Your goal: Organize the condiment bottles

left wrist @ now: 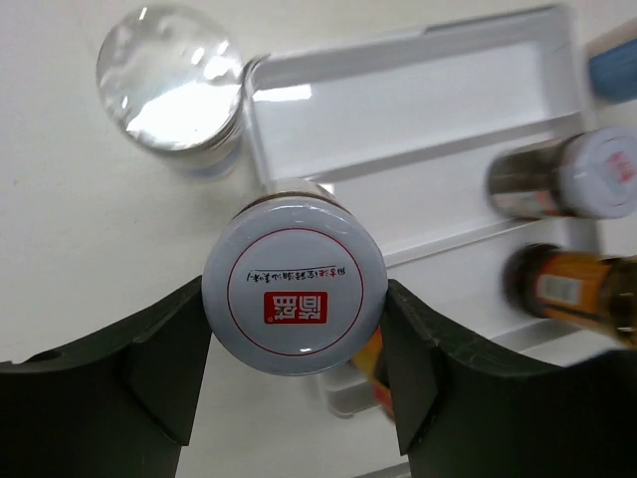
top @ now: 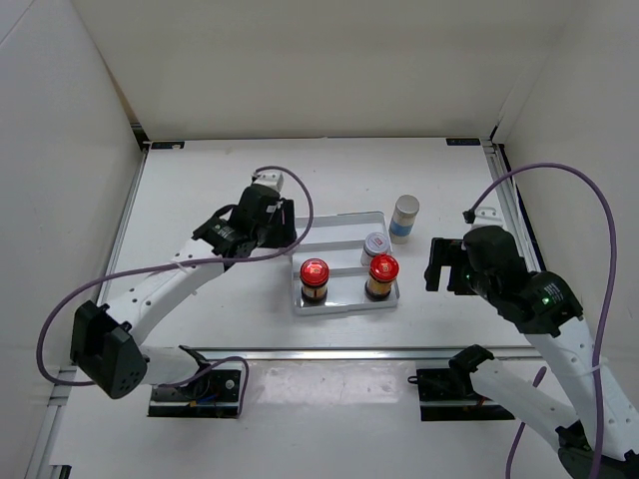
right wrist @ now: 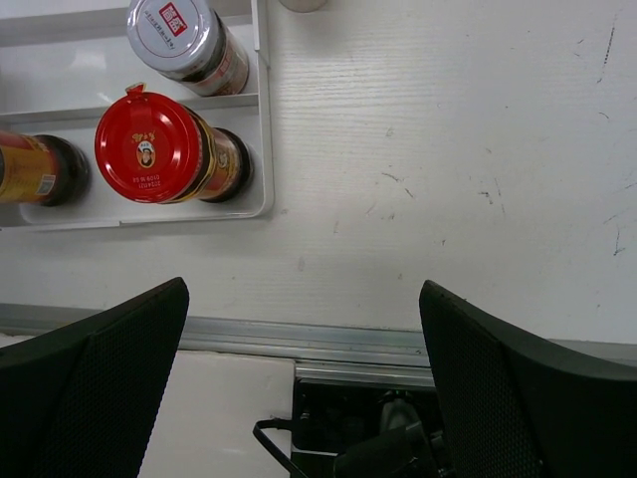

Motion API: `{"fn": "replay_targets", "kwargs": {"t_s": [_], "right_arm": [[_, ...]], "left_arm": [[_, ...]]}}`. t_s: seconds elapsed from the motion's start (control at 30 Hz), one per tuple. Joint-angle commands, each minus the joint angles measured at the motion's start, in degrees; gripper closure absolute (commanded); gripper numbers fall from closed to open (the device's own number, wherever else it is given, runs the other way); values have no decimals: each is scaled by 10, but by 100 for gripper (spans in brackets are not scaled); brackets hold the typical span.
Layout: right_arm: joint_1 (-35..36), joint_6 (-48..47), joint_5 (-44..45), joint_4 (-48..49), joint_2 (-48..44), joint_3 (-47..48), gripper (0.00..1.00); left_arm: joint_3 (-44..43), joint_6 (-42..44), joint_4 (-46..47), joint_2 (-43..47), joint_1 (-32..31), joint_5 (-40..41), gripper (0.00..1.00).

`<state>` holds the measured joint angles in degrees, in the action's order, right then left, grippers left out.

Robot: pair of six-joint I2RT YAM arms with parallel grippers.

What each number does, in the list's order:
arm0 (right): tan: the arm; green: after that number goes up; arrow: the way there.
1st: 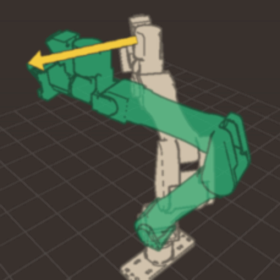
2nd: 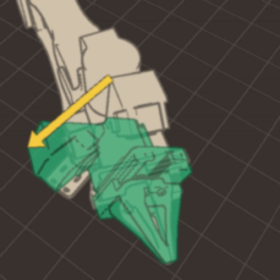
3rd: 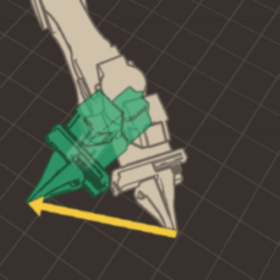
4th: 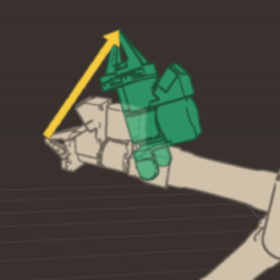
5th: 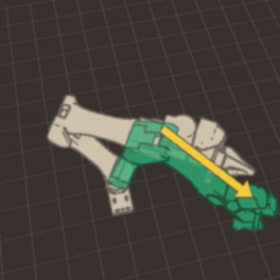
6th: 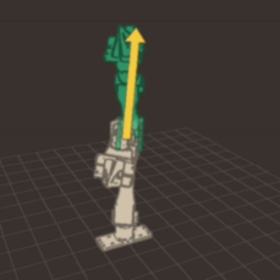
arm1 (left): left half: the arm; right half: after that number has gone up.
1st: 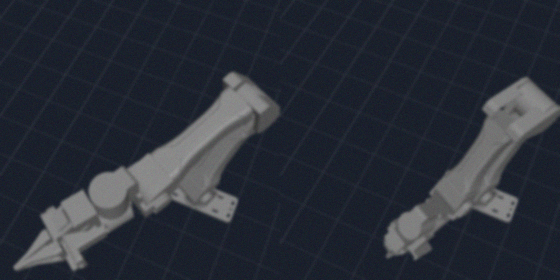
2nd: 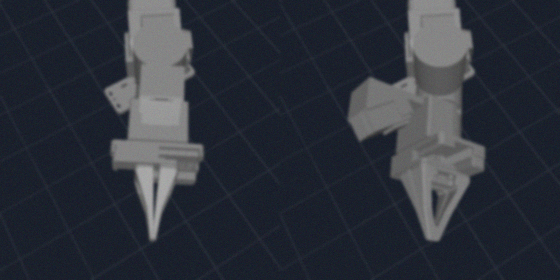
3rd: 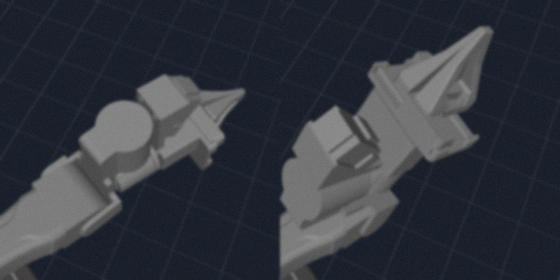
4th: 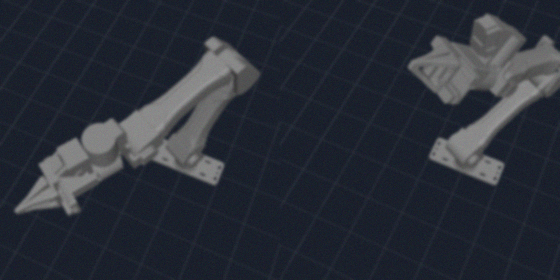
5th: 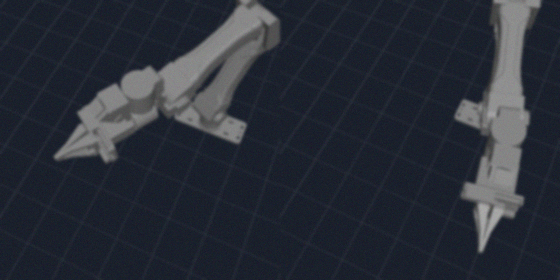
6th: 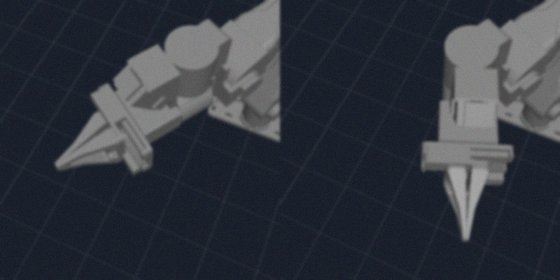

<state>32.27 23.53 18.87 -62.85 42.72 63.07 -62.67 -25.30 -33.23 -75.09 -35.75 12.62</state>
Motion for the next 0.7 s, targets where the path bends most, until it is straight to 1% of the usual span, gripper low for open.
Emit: {"fn": "replay_targets", "kwargs": {"t_s": [0.0,0.2,0.3,0.4,0.67], "right_arm": [[-1,-2,9,19,0,-5,0],[-1,-2,14,19,0,-5,0],[-1,-2,14,19,0,-5,0],[-1,-2,14,19,0,-5,0],[4,-2,20,19,0,-5,0]], "left_arm": [[-61,-10,41,11,-17,4,55],[-107,-10,41,-84,-28,-1,54],[-107,-10,41,-119,-28,-1,54],[-107,-16,41,-136,-34,-1,53],[-88,-21,41,-142,-39,-1,50]]}}
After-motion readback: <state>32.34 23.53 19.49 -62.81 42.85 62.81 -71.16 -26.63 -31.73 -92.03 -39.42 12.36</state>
